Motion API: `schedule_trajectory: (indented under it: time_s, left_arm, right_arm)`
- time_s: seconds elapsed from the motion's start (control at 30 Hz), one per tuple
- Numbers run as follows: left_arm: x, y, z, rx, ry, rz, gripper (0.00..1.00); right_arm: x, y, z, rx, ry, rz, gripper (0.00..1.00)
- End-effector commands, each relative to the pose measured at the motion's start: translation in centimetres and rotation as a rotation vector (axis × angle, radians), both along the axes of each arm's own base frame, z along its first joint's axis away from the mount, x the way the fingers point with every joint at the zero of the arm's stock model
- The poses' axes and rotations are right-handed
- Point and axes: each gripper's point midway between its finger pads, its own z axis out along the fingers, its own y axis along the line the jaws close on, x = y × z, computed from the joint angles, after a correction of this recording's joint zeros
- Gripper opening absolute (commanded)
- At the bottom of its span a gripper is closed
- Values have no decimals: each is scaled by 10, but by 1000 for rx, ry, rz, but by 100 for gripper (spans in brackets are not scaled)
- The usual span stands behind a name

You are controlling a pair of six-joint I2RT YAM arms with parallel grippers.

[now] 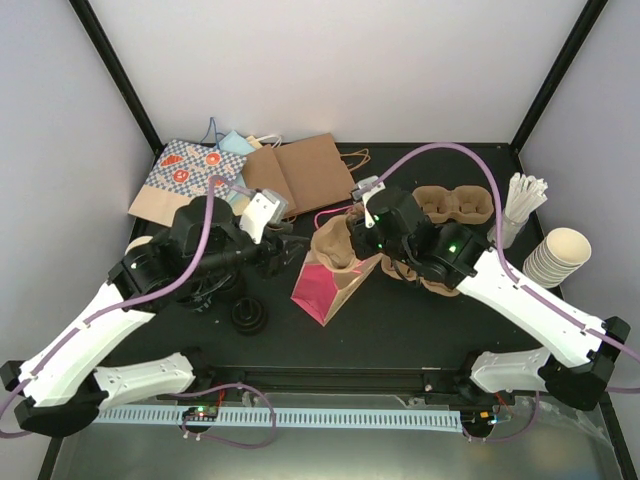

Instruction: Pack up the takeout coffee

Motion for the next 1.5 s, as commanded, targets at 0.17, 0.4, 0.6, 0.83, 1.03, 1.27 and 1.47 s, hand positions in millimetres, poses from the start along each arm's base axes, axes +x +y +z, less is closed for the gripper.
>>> schedule_trajectory:
  time_s: [0.17,0.4,0.6,0.83,1.03,1.27,1.47]
  left_arm:
    - [5,-14,-14,50,8,-62,49]
    - [24,-29,-35,60,144,-52,42]
    - [27,-36,-43,40,201,-64,35]
    - [29,-43,-48,7,256,-95,32]
    - [35,-39,-61,28,308,-75,30]
    - [40,-31,-63,20,332,-52,14]
    - [41,-30,-59,9,323,-59,2]
  right_arm:
    - [1,-4,8,-20,-59,30,23]
    - [-2,-6,8,-12,-69,40,24]
    - [-3,-6,9,-1,-71,43,24]
    - [-4,-3,7,-1,-65,61,25]
    - [-5,0,9,11,-67,71,25]
    - [-8,2,12,43,-82,90,27]
    - [-10,-10,19,10,-102,75,36]
